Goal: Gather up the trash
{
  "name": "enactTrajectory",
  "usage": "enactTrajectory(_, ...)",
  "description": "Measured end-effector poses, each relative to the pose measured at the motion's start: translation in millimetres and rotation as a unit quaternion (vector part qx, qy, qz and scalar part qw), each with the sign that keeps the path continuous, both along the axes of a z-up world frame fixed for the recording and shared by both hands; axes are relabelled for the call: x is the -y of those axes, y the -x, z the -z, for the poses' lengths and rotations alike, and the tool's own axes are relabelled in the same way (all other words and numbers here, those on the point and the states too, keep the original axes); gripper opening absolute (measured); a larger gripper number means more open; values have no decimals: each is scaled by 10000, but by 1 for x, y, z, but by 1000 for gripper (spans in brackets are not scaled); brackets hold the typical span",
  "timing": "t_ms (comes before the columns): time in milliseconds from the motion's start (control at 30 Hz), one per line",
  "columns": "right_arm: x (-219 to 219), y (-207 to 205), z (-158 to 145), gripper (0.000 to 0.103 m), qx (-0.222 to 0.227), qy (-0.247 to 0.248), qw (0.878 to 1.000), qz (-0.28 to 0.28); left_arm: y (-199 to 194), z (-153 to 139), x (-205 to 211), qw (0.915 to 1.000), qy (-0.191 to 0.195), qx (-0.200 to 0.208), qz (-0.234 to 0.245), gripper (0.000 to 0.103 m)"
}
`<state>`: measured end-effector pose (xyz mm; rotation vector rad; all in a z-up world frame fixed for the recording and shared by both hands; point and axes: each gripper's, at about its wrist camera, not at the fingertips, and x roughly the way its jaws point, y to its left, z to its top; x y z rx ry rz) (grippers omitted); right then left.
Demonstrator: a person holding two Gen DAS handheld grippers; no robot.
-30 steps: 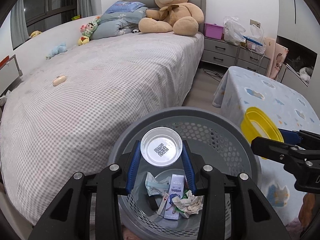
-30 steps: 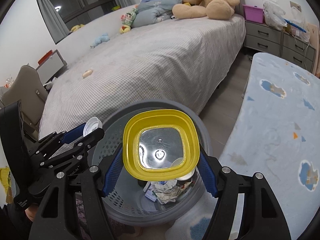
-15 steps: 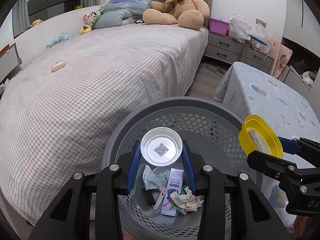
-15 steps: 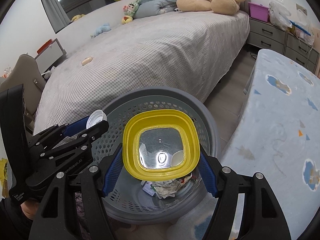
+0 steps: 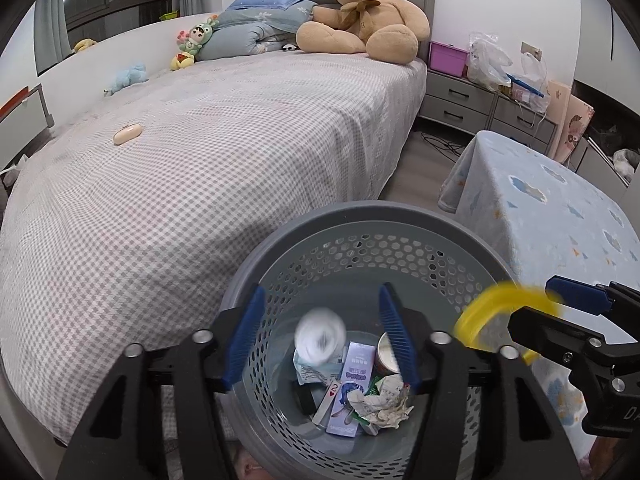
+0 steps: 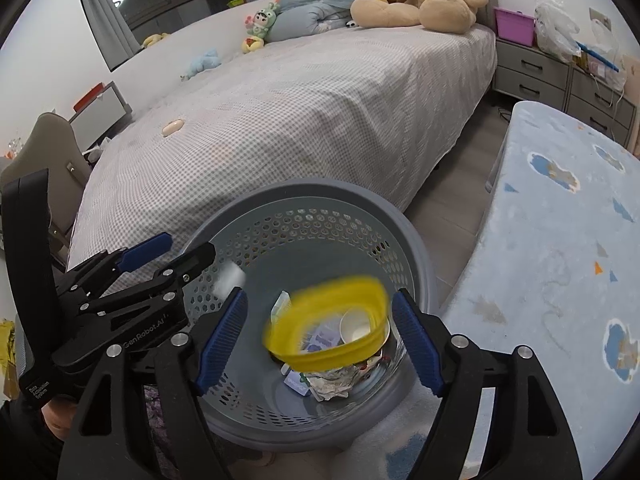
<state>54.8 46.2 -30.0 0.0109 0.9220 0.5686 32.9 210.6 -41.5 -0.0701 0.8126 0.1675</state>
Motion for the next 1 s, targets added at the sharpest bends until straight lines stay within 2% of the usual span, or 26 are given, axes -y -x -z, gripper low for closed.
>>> enactTrajectory(233,-1,2,-2,77,107,88,9999,36,3,-1,-1,10000,-46,7,-57,69)
enactTrajectory(400,-2,2,-1,78,117,116,9999,48,4,-2,-4,10000,-32,5,-83,70)
enactTrajectory(533,-3,3,-2,79,159,148,9998,48,6,-3,-5,9999,-33,33,-104,77)
enactTrajectory(1000,-4,4,-2,80,181,176,9997,39,6,-4,-7,9999,2,14,-159,82)
